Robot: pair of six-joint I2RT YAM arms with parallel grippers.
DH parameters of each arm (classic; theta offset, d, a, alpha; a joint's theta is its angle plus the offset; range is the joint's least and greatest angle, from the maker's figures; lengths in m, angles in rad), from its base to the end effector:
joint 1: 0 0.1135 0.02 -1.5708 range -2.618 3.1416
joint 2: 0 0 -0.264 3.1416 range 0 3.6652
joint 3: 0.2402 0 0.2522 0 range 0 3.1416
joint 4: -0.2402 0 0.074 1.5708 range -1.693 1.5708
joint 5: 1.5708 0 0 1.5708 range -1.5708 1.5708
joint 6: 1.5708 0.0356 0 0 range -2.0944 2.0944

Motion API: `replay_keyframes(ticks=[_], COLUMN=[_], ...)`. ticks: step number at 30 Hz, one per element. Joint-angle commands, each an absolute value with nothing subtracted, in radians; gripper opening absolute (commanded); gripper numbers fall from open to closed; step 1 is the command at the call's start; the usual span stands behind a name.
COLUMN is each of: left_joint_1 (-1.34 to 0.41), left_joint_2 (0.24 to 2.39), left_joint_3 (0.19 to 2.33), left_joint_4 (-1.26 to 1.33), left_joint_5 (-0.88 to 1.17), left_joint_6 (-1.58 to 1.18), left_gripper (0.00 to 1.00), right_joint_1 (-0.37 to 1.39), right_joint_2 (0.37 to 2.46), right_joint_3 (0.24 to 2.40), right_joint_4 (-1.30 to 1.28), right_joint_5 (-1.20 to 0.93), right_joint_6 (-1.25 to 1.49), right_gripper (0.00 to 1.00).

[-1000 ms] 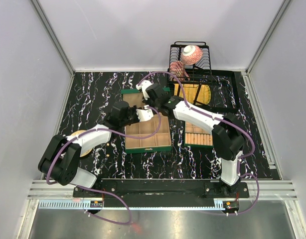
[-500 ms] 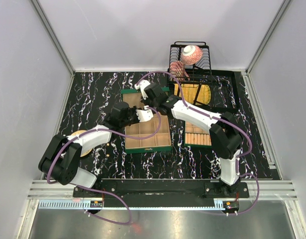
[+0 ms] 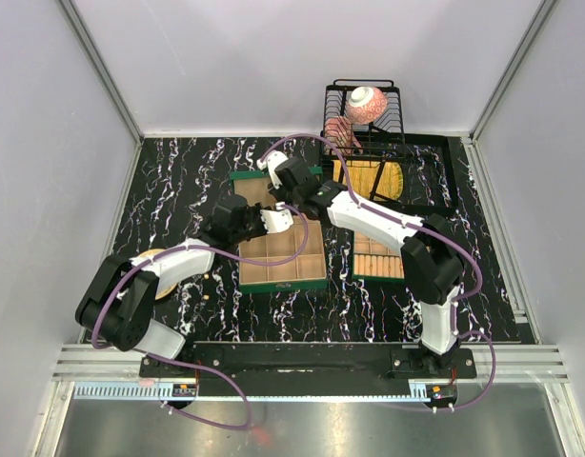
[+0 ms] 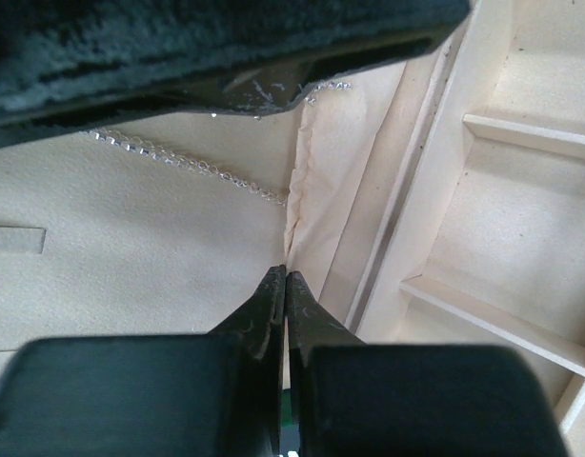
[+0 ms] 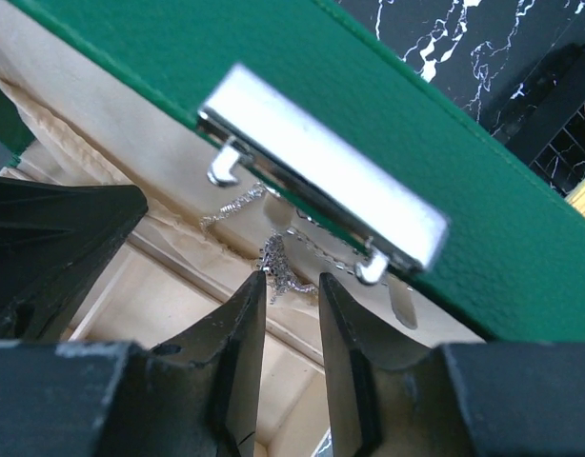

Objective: Organize the mixed jewelry

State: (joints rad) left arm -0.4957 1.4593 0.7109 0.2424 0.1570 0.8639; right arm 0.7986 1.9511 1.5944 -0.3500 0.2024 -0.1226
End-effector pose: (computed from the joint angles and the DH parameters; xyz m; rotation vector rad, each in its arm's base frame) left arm 0.2669 -0.1507 0.2002 1.3748 1.5483 0.0631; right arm 0.3200 0.3183 0.2586 -0.9101 2.0724 0.1291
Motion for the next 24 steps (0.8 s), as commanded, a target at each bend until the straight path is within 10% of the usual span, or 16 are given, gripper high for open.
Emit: replay_keyframes(ticks=[1, 15, 24], left_joint_1=[-0.499, -0.5, -0.5], left_joint_2=[1.443, 1.427, 1.371], left_joint_3=[0.744, 0.776, 0.795], left_joint_4=[0.377, 0.35, 0.316], left_joint_5=[0.163, 0.158, 0.181], left_joint_6=[0.858, 0.819, 0.769], left_gripper=[0.0, 0.04, 0.33], right_joint_1=[0.807, 0.807, 0.807], right_joint_2=[1.891, 1.825, 1.779], right_joint_3=[1.58, 1.509, 1.479], right_joint_4=[-0.325, -0.322, -0.339], right_joint_5=[0.256, 0.264, 0.255], right_joint_6=[-0.144, -0.176, -0.204], right_gripper=[0.35, 0.36, 0.38])
